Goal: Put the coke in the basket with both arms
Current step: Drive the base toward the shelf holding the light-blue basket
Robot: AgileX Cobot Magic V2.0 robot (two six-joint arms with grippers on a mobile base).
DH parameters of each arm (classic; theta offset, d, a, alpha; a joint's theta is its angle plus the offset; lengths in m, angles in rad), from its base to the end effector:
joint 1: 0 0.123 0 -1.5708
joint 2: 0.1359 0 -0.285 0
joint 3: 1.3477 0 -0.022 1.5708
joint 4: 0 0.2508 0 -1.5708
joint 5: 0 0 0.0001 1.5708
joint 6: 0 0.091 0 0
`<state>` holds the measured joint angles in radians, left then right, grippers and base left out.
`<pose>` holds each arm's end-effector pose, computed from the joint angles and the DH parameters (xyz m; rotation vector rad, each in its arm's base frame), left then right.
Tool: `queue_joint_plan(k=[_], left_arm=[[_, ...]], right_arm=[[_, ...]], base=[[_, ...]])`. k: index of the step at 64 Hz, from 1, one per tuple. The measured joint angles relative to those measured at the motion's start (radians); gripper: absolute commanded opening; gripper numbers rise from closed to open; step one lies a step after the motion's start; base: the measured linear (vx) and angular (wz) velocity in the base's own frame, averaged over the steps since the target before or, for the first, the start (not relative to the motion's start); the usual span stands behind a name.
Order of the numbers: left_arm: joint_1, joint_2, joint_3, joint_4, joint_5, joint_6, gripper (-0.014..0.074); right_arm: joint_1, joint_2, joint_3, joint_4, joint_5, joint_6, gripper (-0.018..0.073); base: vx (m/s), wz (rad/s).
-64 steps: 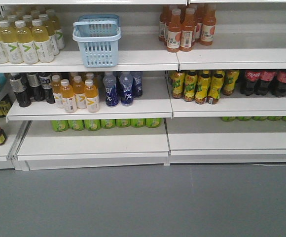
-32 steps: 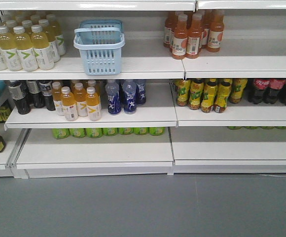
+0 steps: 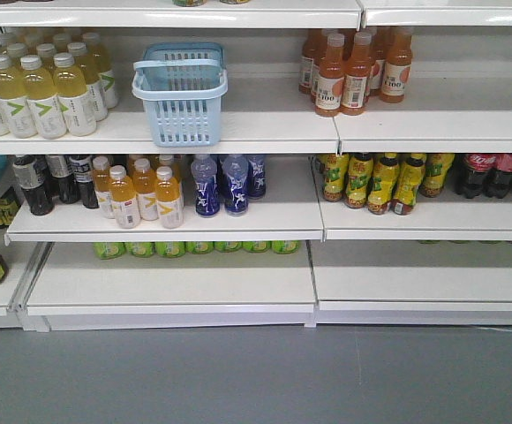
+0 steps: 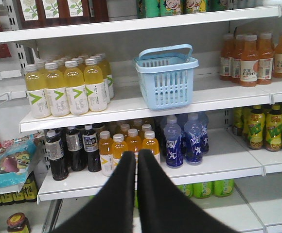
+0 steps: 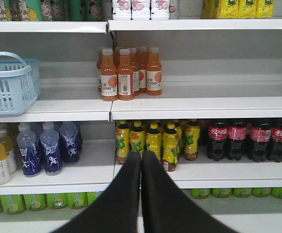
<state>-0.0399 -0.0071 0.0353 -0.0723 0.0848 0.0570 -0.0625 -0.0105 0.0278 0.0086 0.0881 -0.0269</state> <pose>0.0573 -0.0029 0.1939 0.0246 1.5964 -0.0476 0.0568 -0.0035 0.1964 0.0345 1.5890 -0.0625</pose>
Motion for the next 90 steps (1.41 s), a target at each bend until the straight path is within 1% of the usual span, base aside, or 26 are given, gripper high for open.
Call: queue_joint_plan(k=[90], left_arm=[[0.0, 0.0, 0.0, 0.0, 0.0, 0.0, -0.0006]], right_arm=[[0.0, 0.0, 0.0, 0.0, 0.0, -0.002, -0.001]], base=[[0.08, 0.01]])
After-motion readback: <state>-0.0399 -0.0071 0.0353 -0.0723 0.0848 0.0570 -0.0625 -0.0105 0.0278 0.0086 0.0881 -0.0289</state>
